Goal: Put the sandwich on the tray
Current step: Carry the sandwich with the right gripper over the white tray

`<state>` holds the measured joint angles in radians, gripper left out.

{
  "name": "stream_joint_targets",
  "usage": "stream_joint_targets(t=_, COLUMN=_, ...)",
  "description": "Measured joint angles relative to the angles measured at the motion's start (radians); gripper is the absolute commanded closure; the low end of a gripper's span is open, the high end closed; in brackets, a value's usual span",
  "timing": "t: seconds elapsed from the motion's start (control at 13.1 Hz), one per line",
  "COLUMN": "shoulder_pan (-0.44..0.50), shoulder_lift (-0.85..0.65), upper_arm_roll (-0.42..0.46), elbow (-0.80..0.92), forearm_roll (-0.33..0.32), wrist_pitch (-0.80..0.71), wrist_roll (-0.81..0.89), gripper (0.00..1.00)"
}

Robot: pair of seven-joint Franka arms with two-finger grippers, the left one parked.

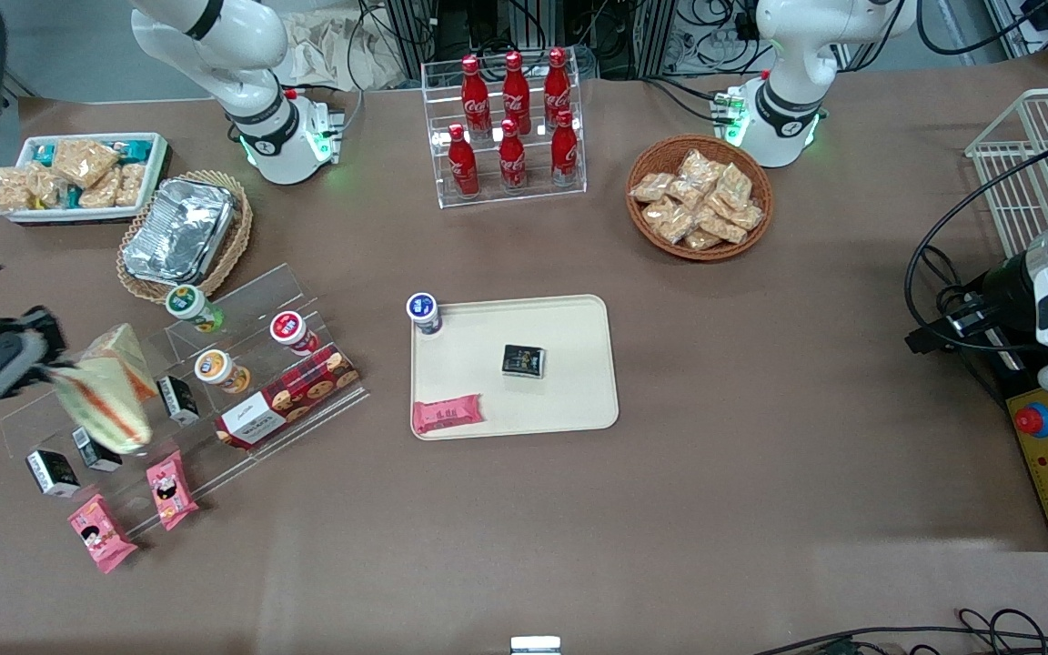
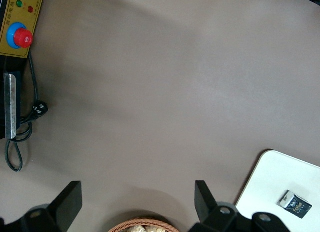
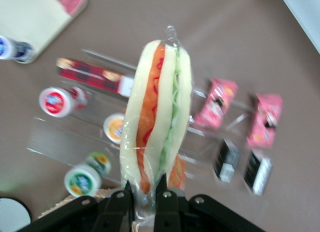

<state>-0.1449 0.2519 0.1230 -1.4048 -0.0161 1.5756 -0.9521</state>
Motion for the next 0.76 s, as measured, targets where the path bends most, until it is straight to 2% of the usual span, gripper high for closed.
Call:
stream_joint_targets(t=0.38, shoulder_pan=0.090, shoulder_lift=0.026, upper_arm_roll=0.236, elbow=-0.008, forearm_roll=0.000, wrist_pitch=0.036, wrist_roll=0.003, gripper=0.83)
stream_joint_targets(t=0.76, shoulder_pan=0.288, shoulder_lift=0.154, upper_arm_roll=0.253, elbow=-0.019, forearm_roll=-0.029, wrist_pitch=0.183, wrist_roll=0.063, gripper=0.83)
